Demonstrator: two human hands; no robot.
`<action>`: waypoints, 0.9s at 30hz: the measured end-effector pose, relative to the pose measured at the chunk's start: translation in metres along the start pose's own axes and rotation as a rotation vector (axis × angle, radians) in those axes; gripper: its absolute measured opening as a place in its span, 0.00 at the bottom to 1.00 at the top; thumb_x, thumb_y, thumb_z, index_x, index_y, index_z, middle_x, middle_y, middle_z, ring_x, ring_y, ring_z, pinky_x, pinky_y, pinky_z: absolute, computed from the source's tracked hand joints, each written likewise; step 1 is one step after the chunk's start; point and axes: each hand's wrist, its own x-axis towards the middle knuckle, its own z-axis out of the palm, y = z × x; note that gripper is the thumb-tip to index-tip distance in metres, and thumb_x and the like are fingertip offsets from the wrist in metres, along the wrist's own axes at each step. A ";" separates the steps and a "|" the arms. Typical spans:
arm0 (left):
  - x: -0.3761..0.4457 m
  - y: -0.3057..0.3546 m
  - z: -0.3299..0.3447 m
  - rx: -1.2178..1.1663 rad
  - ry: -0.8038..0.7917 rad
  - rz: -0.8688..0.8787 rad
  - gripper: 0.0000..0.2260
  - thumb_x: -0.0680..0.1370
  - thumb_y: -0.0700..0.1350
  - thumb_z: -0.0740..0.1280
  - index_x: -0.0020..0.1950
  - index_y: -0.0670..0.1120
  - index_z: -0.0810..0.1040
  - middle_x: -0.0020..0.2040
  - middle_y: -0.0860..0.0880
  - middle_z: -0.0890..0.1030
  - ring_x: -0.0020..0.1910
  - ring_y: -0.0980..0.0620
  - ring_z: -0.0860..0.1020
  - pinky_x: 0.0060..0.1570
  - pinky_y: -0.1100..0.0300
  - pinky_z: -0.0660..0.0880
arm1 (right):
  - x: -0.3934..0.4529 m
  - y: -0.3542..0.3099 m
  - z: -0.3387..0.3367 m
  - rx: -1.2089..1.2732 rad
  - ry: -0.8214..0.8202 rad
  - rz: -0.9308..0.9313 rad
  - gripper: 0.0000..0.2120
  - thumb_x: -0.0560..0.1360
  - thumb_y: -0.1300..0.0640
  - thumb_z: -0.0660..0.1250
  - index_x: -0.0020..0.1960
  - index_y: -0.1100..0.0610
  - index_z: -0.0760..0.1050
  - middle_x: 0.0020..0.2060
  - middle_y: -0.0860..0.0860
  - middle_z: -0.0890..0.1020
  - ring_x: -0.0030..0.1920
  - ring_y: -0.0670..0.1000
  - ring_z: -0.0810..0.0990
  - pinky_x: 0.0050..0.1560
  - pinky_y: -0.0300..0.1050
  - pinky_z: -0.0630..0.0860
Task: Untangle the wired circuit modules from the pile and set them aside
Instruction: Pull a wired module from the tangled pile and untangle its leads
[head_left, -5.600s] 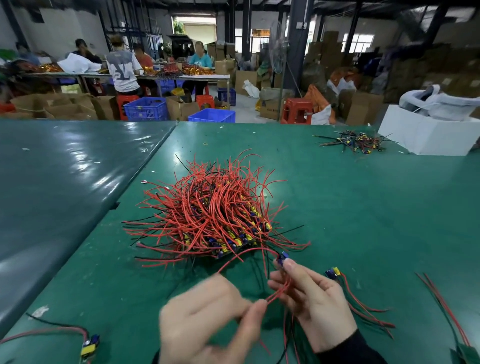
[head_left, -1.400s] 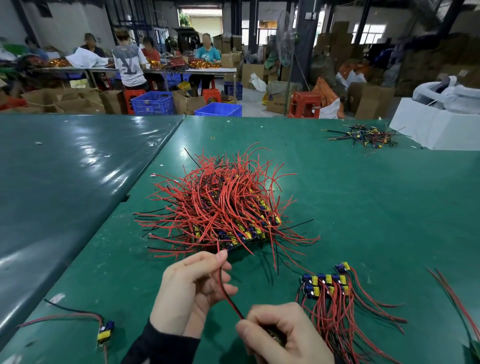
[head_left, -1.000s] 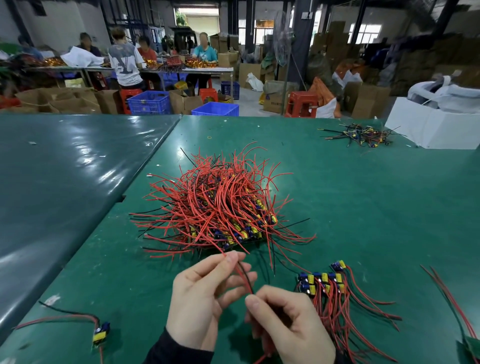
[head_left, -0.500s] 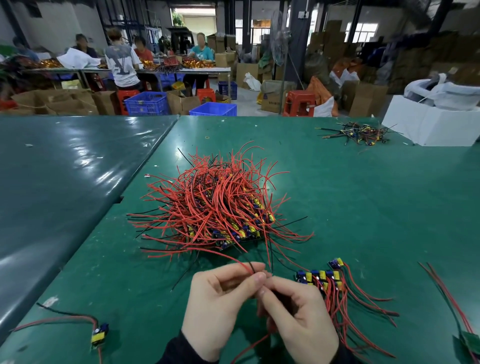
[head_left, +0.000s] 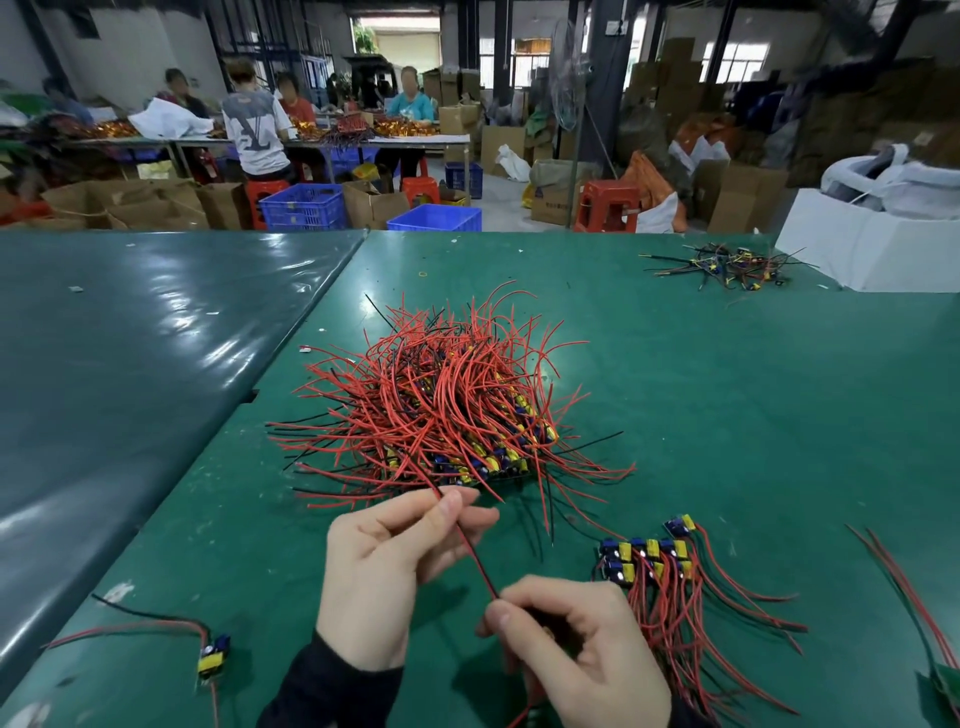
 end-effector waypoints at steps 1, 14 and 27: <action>0.000 0.001 -0.001 0.005 0.000 0.007 0.08 0.67 0.41 0.68 0.38 0.40 0.85 0.37 0.36 0.83 0.40 0.43 0.84 0.39 0.59 0.80 | 0.000 -0.001 0.000 0.009 -0.003 -0.007 0.08 0.71 0.50 0.68 0.35 0.50 0.82 0.22 0.49 0.77 0.23 0.42 0.70 0.27 0.35 0.65; 0.004 0.000 -0.001 -0.157 0.027 0.012 0.10 0.71 0.45 0.64 0.37 0.41 0.82 0.33 0.40 0.82 0.37 0.43 0.84 0.36 0.54 0.81 | -0.001 -0.001 0.003 0.028 -0.029 -0.044 0.09 0.72 0.48 0.68 0.39 0.51 0.82 0.26 0.52 0.80 0.25 0.43 0.72 0.27 0.37 0.67; -0.006 -0.015 0.012 0.183 -0.110 0.123 0.10 0.72 0.44 0.64 0.42 0.38 0.79 0.40 0.39 0.85 0.39 0.48 0.84 0.36 0.64 0.78 | 0.014 0.007 -0.012 0.474 0.078 0.374 0.17 0.64 0.71 0.74 0.50 0.64 0.73 0.32 0.54 0.83 0.28 0.52 0.81 0.27 0.37 0.73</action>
